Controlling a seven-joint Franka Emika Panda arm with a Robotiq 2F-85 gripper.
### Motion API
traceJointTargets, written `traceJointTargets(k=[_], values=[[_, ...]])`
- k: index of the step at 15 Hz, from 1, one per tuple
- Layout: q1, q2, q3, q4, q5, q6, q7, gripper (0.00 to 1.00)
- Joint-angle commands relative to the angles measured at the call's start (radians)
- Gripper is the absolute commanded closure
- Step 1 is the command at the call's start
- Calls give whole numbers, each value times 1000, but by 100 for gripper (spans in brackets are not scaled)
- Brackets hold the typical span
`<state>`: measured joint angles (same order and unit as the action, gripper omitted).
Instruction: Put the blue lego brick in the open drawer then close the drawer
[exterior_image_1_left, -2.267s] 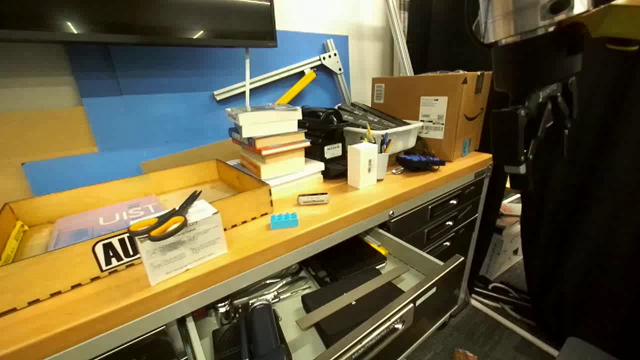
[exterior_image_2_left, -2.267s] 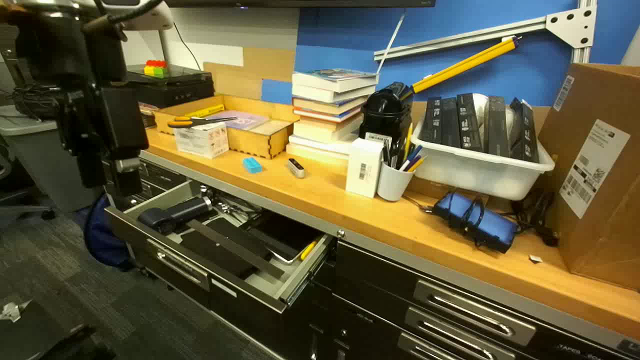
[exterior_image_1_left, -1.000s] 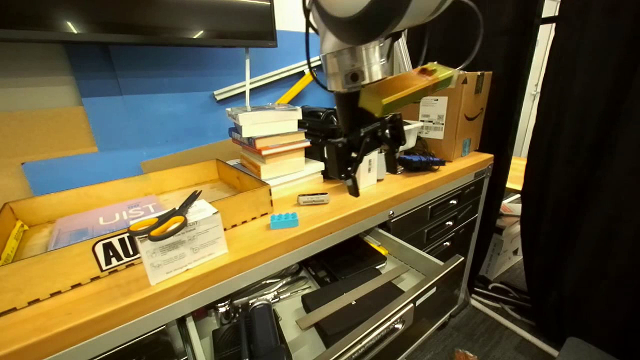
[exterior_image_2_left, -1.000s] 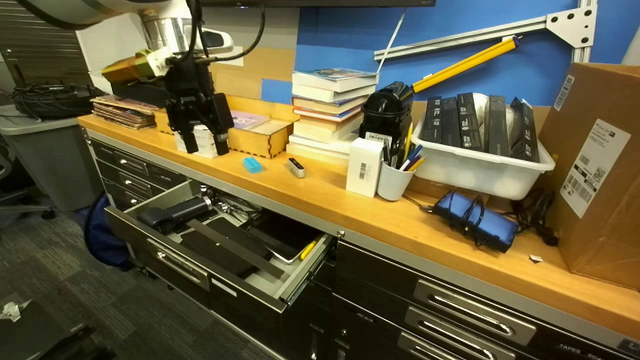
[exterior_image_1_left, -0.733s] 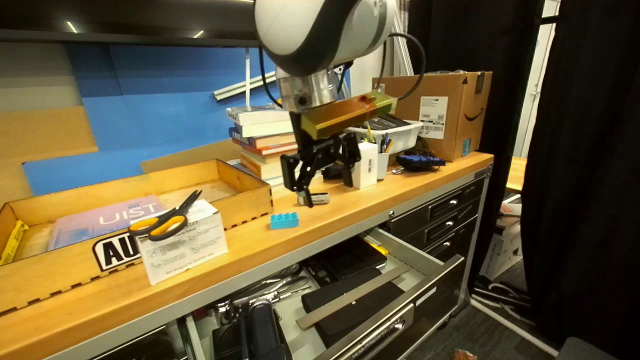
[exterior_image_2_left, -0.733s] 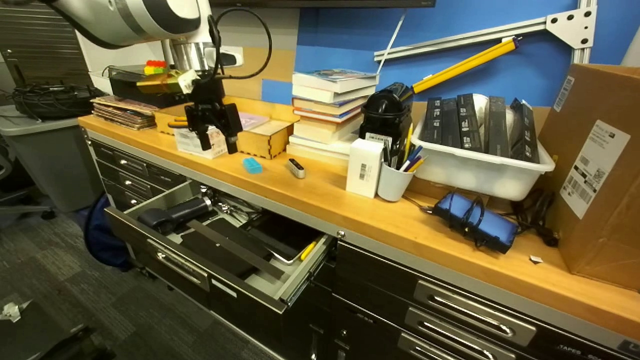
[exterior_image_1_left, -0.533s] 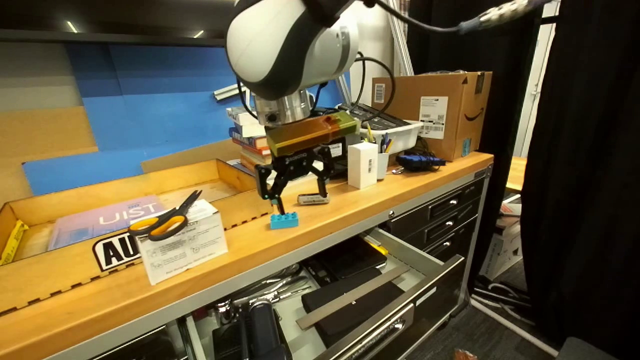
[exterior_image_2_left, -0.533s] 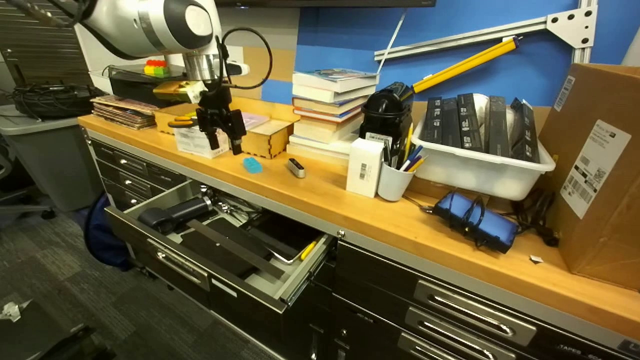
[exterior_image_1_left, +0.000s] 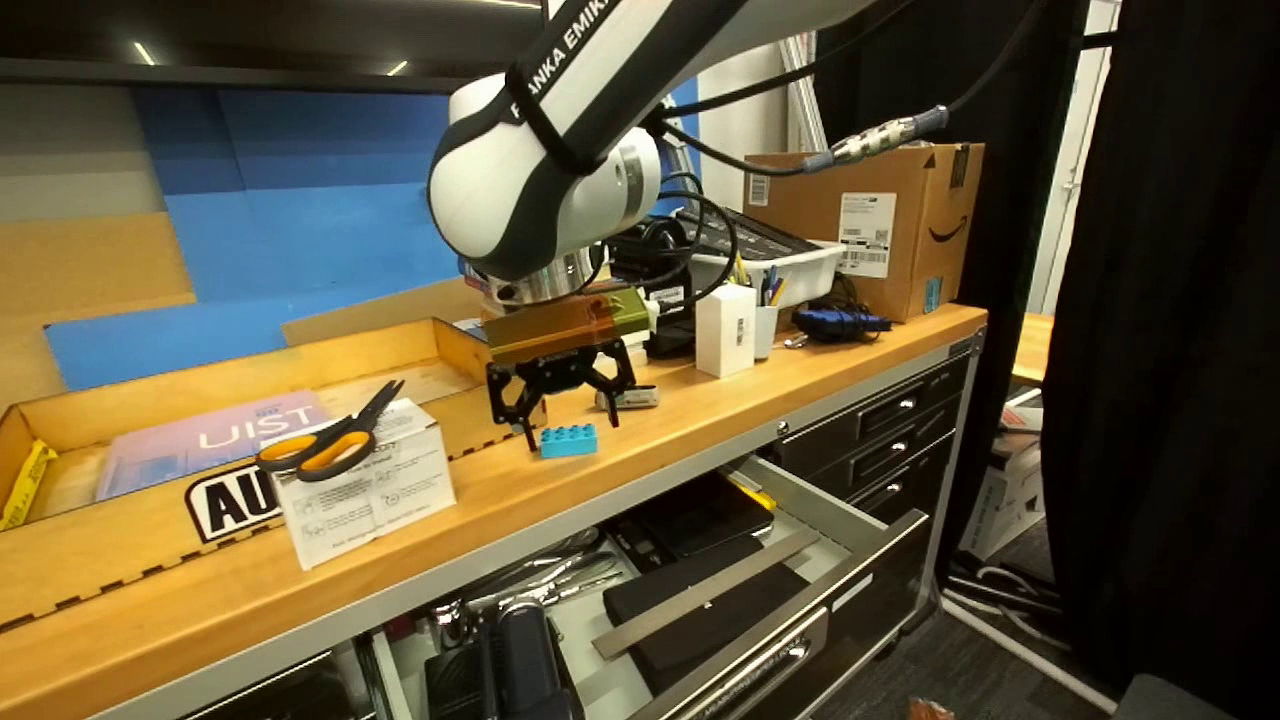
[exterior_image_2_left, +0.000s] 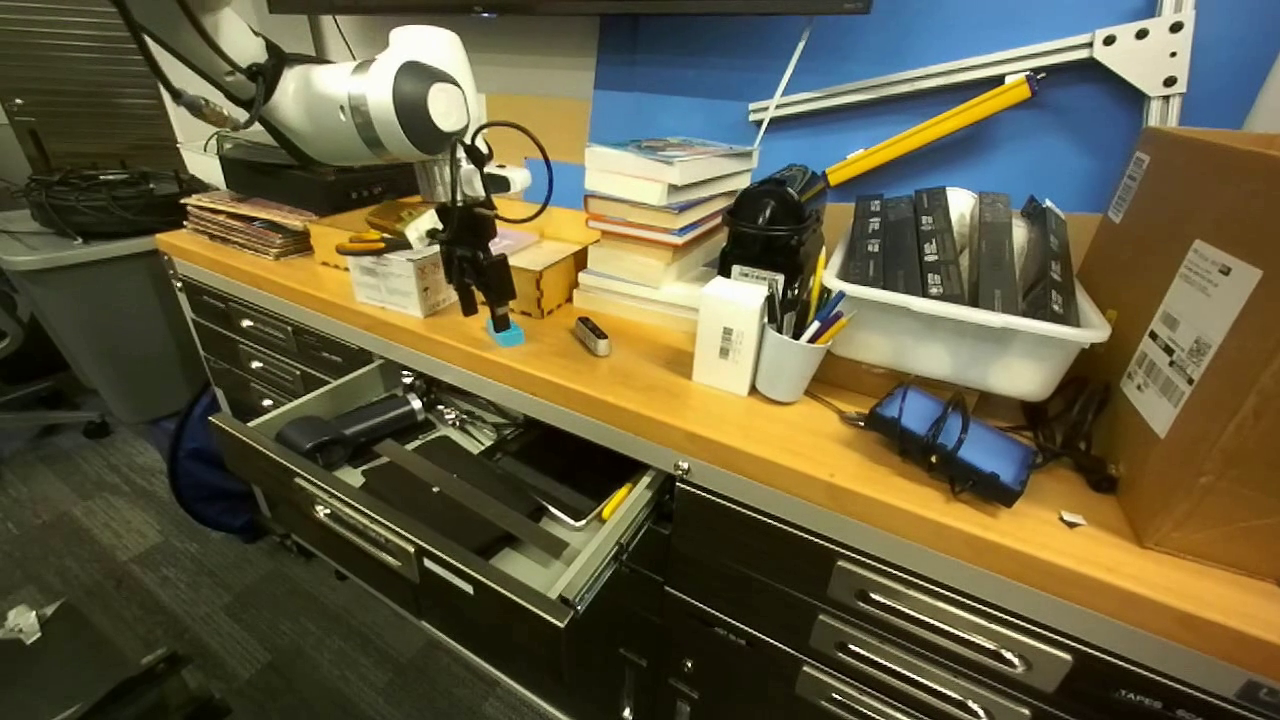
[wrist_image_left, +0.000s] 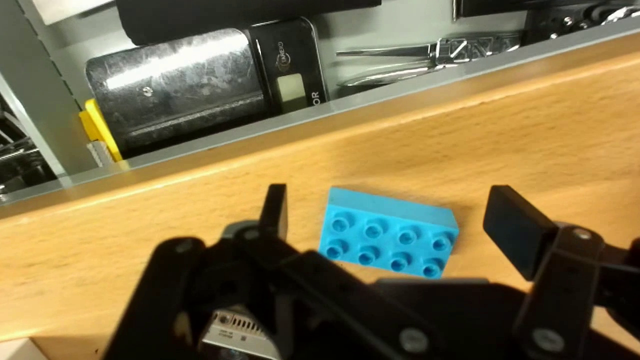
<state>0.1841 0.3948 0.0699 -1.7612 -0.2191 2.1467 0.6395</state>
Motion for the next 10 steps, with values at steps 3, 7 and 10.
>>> traceJointTargets(k=[3,7,10], values=[[58,98,-63,121,-25,-3,86,0],[78,127,-90,158,-39,-6,128,42],[68,92,-84,125,-14,-39,103,53]])
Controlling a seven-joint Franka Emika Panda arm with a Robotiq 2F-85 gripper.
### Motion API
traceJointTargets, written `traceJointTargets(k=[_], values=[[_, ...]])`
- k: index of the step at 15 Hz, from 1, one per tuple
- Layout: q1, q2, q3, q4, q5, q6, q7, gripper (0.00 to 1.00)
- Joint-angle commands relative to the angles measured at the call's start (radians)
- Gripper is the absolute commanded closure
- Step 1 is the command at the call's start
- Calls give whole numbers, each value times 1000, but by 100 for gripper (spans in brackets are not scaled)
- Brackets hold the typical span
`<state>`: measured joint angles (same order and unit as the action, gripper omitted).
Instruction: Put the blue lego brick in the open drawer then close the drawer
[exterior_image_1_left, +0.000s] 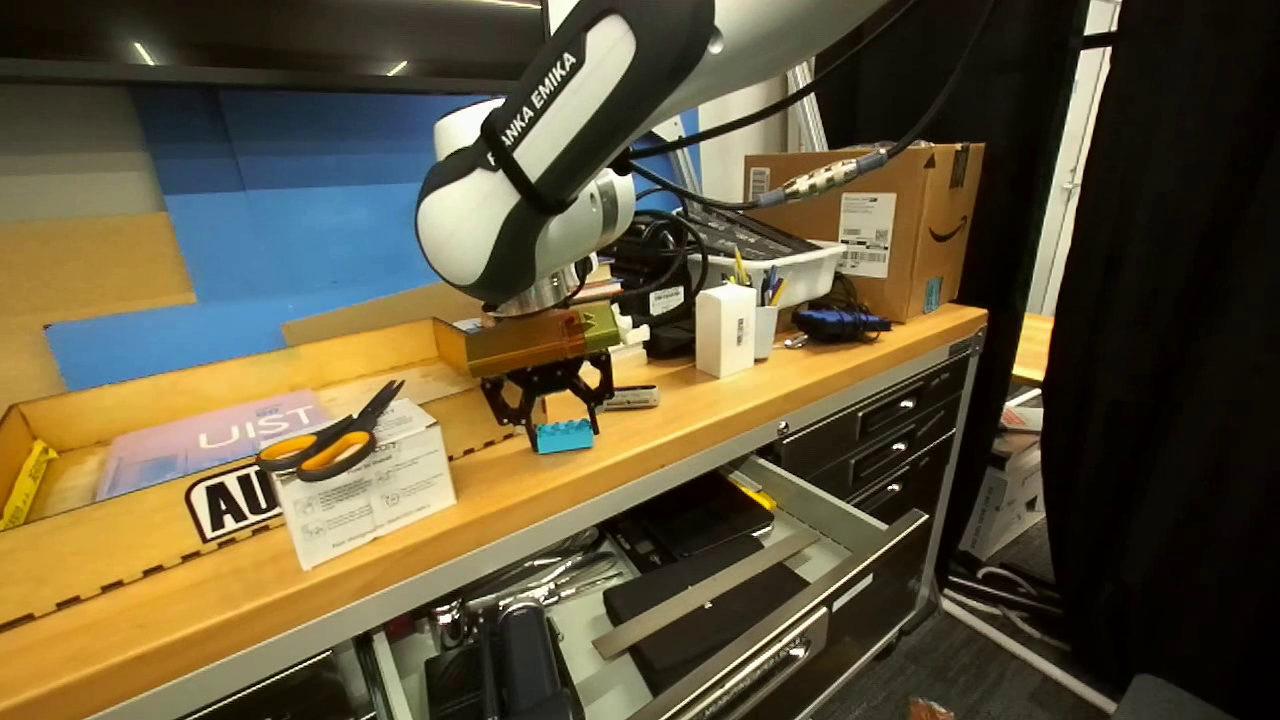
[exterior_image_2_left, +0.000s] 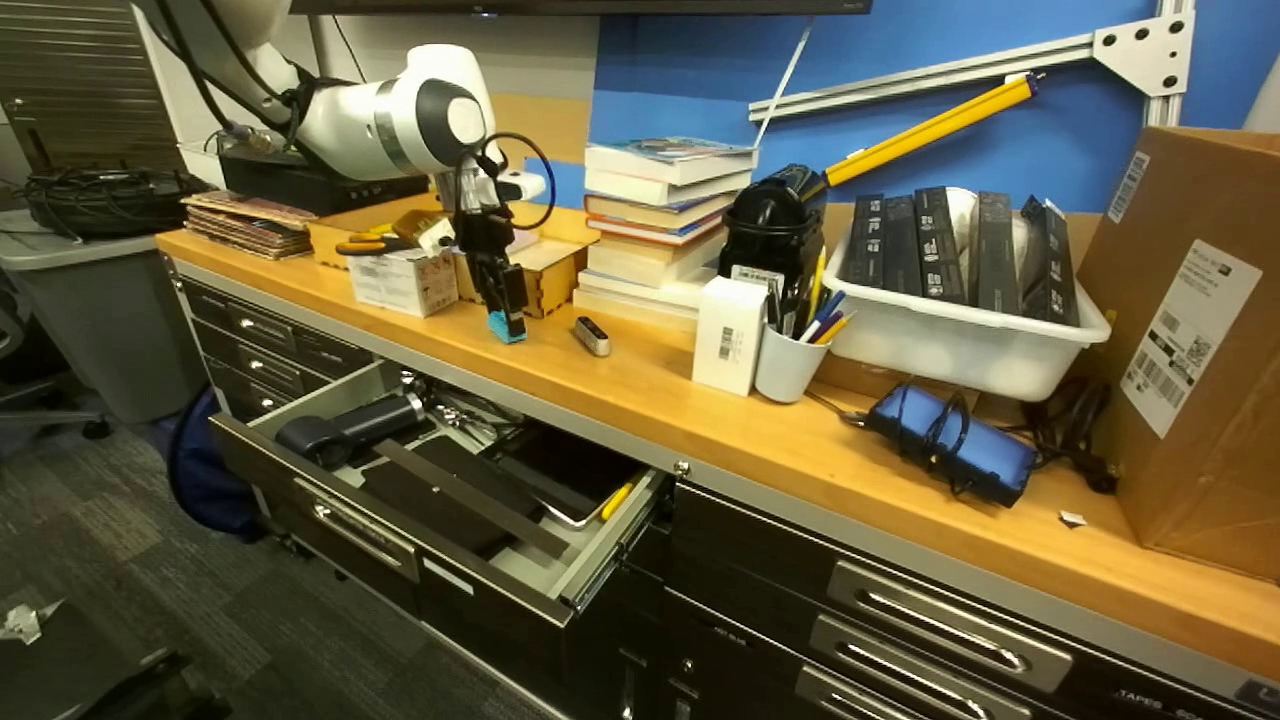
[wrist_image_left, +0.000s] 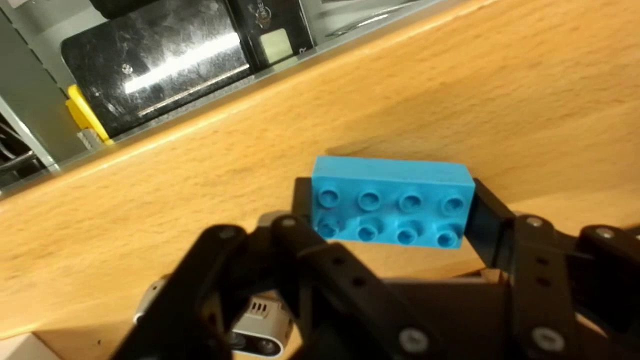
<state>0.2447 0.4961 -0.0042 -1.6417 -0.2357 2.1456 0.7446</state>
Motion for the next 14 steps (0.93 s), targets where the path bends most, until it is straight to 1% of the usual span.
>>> traceJointTargets(k=[1,3,6,9,10,11,14], values=[[4,-25,-7,-15,6,-50,-14,53],[-13,-86,1,-102,16,-75,-59,53],[-30,-176,-1,-265,24,-76,-51,53],[-55,-251,0,-394,35,-58,-33,53],[-62,-262,-1,-430,34,-51,-27,53],[-64,-260,-10,-462,10,-24,15,53],[-77,-197,-15,-471,-2,-20,36,53]])
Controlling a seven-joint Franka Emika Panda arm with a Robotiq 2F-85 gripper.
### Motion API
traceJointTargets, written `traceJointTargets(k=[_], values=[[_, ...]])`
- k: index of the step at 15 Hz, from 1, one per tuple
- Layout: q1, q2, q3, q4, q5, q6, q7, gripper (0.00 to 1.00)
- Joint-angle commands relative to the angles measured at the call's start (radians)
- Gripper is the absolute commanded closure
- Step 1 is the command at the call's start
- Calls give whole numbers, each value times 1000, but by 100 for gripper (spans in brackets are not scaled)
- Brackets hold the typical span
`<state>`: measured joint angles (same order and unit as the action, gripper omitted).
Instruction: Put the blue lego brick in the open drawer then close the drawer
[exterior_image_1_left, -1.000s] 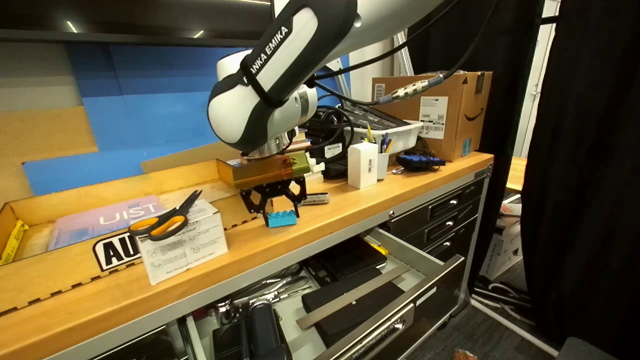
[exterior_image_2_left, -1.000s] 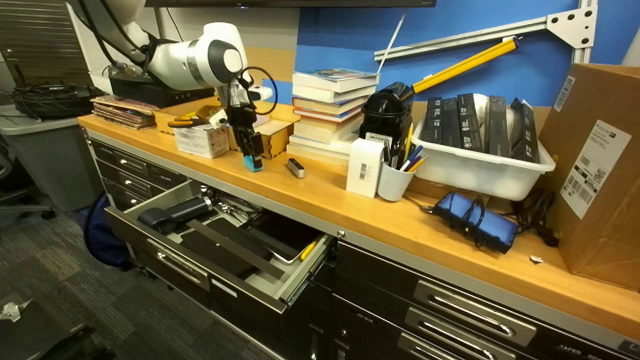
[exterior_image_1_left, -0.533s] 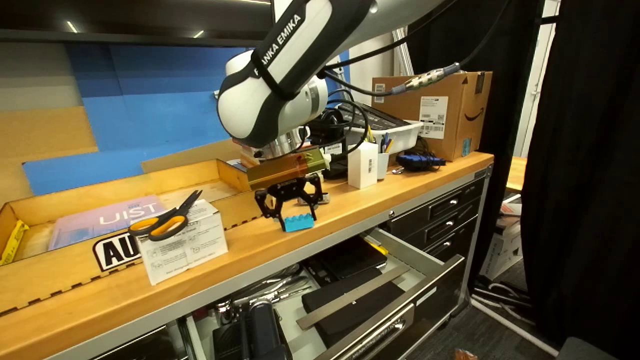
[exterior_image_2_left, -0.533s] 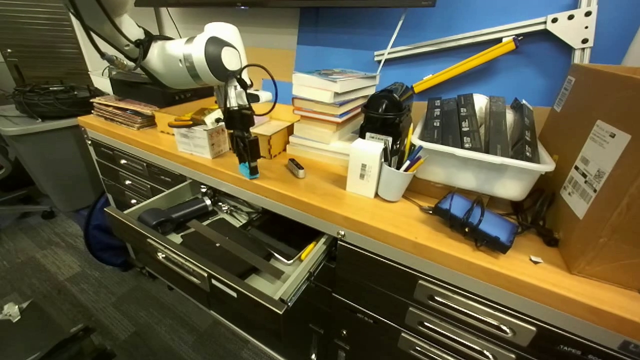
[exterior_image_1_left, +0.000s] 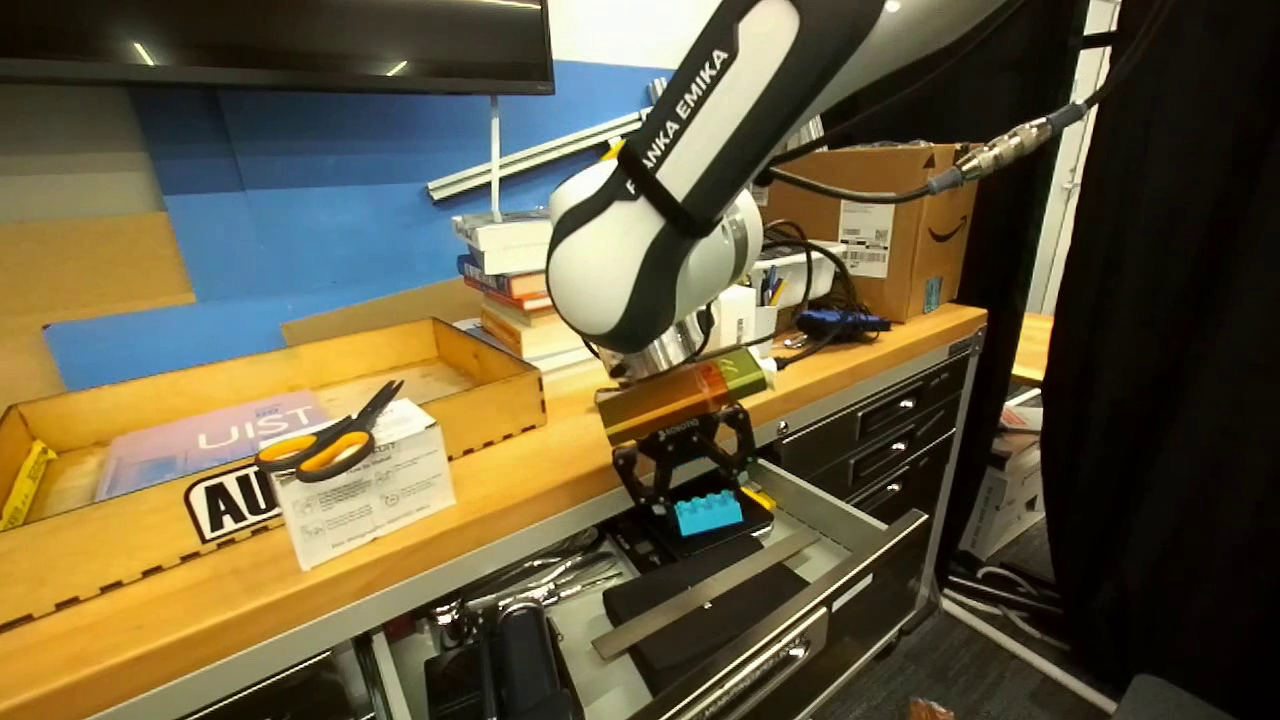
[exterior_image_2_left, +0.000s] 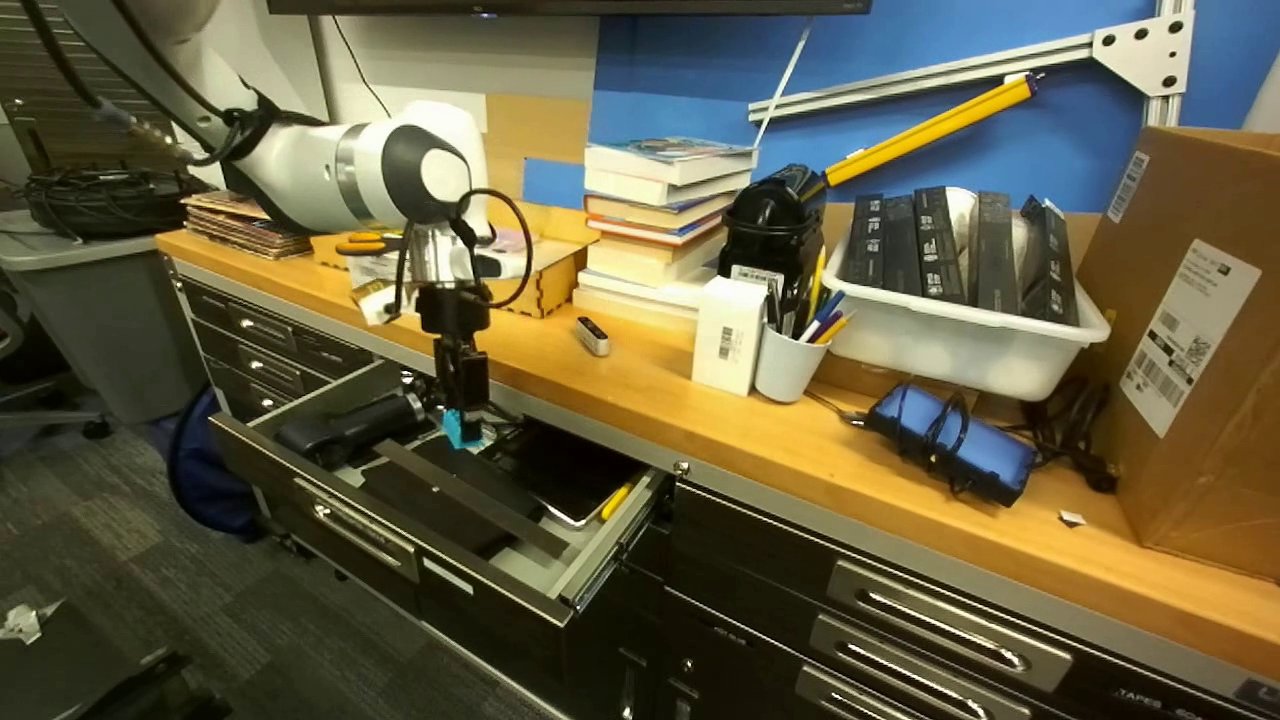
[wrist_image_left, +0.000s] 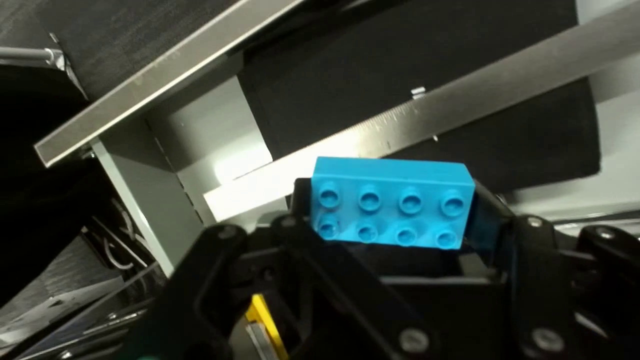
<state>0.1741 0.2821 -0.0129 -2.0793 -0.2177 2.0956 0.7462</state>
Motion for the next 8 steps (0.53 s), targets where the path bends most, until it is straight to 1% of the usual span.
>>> traceJointTargets(k=[1,2,3,4,5,6,8], values=[[-8,31,-8,-34,-24,27,35,53],[-9,44,-9,-28,-26,20,29,49],[-11,53,-9,-24,-21,14,21,7],[-18,47,-6,-30,-5,-2,-12,5],[-23,38,-4,-39,1,-11,-37,1],[-38,-5,-4,-79,8,-11,-83,0],[-61,-50,-9,-127,21,-27,-159,0]])
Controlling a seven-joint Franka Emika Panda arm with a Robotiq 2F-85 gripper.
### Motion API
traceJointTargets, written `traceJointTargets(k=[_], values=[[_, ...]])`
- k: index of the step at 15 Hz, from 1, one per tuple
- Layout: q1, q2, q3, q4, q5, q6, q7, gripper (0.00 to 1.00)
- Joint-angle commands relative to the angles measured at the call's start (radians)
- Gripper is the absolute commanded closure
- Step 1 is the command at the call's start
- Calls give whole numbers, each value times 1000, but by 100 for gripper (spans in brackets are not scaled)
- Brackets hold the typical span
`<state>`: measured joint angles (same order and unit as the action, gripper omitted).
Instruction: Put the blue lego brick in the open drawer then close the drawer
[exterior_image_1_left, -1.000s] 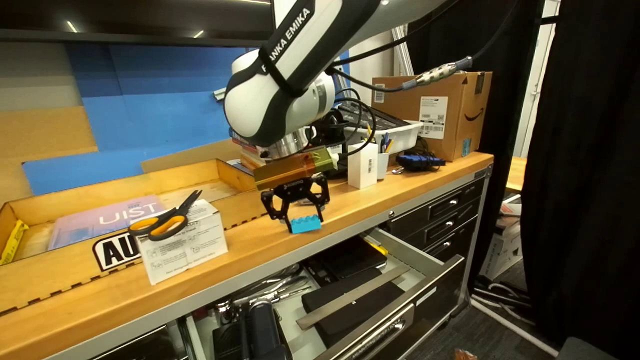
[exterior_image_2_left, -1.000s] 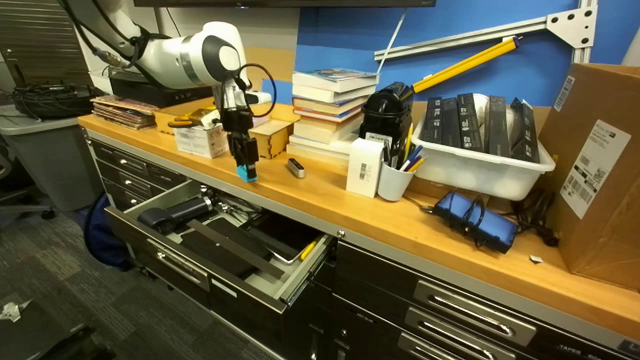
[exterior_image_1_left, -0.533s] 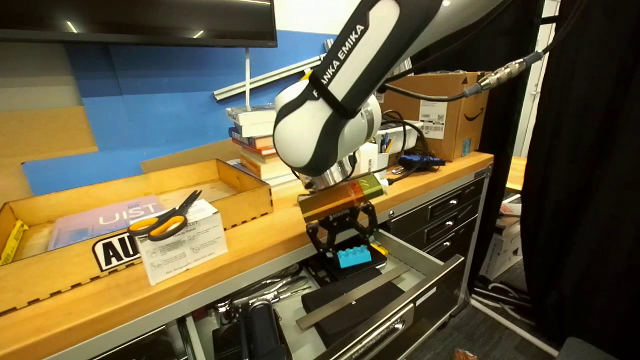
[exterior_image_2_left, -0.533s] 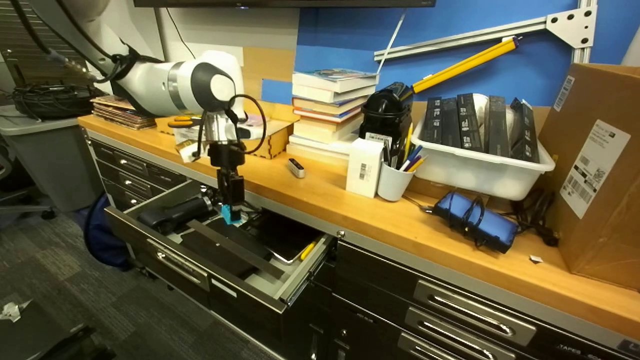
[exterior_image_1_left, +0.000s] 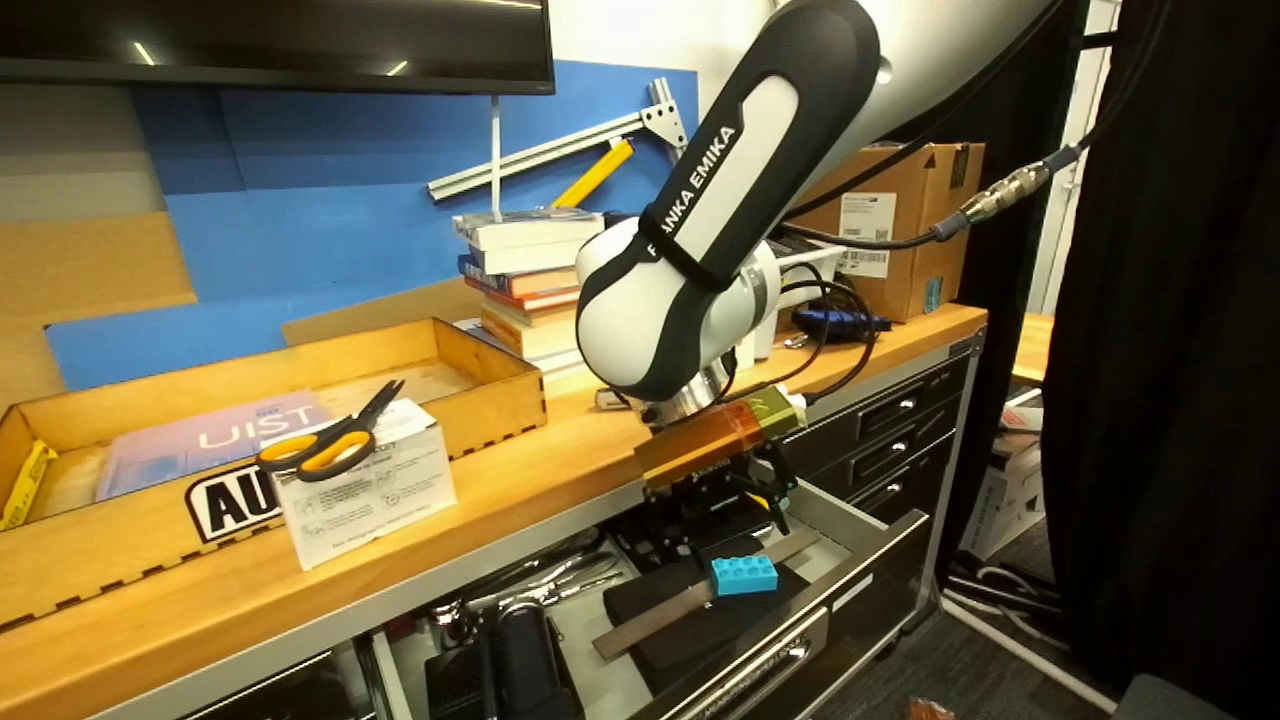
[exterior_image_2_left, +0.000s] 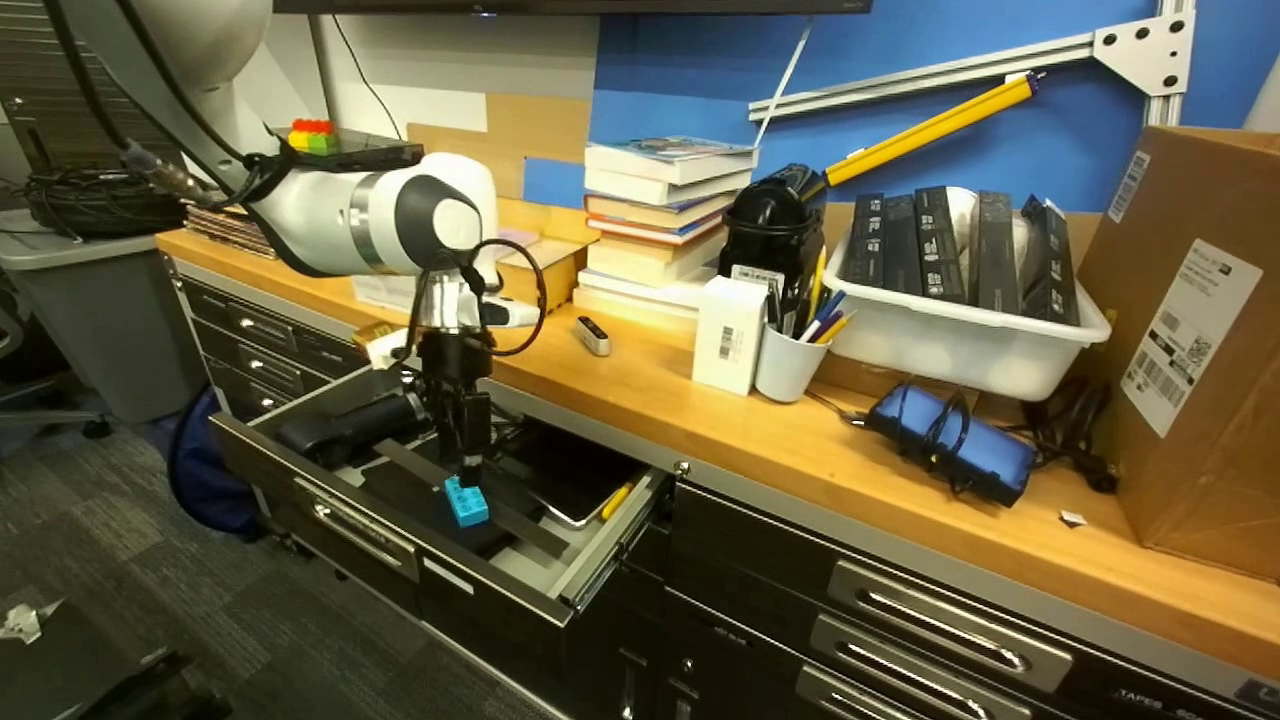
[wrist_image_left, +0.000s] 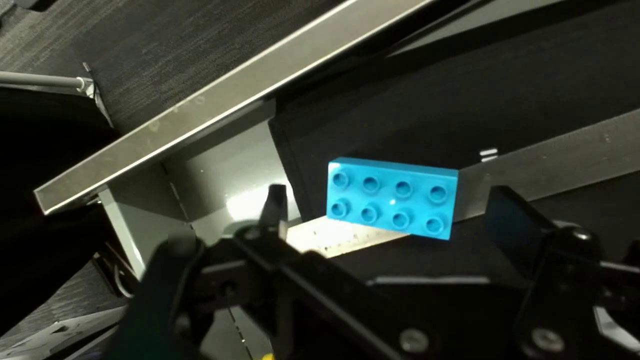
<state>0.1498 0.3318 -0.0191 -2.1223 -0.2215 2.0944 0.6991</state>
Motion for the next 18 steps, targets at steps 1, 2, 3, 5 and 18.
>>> traceJointTargets(k=[1,2,3,5,18], values=[[-55,-128,-7,-114,32,-46,-163,0],[-82,-159,-7,-150,53,-65,-249,0],[-101,-184,-12,-175,63,-88,-315,0],[-146,-233,-16,-224,96,-128,-471,0],[-142,-15,-25,-99,81,-96,-412,0]])
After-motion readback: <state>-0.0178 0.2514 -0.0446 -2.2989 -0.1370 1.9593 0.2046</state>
